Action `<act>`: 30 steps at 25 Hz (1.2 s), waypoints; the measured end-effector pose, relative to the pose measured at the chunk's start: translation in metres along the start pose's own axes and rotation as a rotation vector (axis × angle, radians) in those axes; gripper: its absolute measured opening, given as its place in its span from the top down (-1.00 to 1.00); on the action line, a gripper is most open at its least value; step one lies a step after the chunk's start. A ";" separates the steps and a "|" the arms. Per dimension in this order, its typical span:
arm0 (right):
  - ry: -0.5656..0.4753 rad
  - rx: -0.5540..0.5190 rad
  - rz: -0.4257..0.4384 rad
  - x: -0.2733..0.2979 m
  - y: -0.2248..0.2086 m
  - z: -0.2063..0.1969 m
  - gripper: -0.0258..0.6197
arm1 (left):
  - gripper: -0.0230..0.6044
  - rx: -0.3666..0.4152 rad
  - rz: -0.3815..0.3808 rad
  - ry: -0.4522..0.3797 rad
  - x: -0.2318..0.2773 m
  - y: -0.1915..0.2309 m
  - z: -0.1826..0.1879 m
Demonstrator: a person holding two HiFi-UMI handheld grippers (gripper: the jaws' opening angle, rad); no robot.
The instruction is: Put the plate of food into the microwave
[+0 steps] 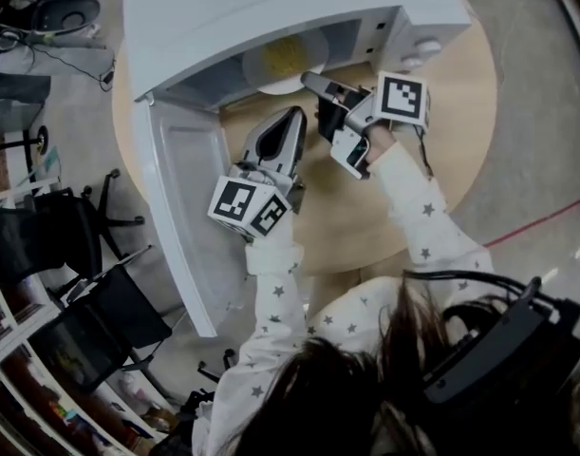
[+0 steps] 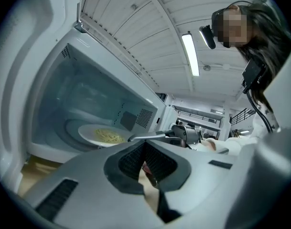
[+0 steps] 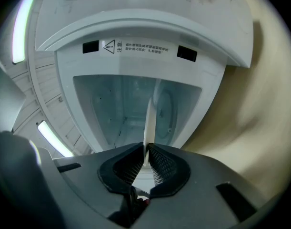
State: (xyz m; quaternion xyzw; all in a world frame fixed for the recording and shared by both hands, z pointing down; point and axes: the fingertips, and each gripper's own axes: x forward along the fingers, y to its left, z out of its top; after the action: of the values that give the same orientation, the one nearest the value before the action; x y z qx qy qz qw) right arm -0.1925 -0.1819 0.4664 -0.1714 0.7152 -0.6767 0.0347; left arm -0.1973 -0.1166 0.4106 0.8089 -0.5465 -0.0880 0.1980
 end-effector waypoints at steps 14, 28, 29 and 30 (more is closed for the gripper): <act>-0.029 0.035 0.011 -0.004 -0.023 -0.004 0.85 | 0.94 0.042 -0.059 0.074 0.024 0.003 -0.027; -0.036 0.053 -0.008 0.001 -0.028 -0.003 0.85 | 0.94 0.050 -0.046 0.091 0.026 0.012 -0.028; -0.036 0.049 -0.019 0.001 -0.029 -0.003 0.85 | 0.94 0.049 -0.045 0.091 0.026 0.013 -0.029; -0.035 0.043 -0.034 0.002 -0.031 -0.003 0.85 | 0.94 0.046 -0.042 0.090 0.026 0.014 -0.029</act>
State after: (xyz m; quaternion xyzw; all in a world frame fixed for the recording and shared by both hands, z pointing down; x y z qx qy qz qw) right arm -0.1889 -0.1800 0.4971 -0.1944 0.6968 -0.6893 0.0392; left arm -0.1889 -0.1385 0.4446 0.8279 -0.5216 -0.0431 0.2017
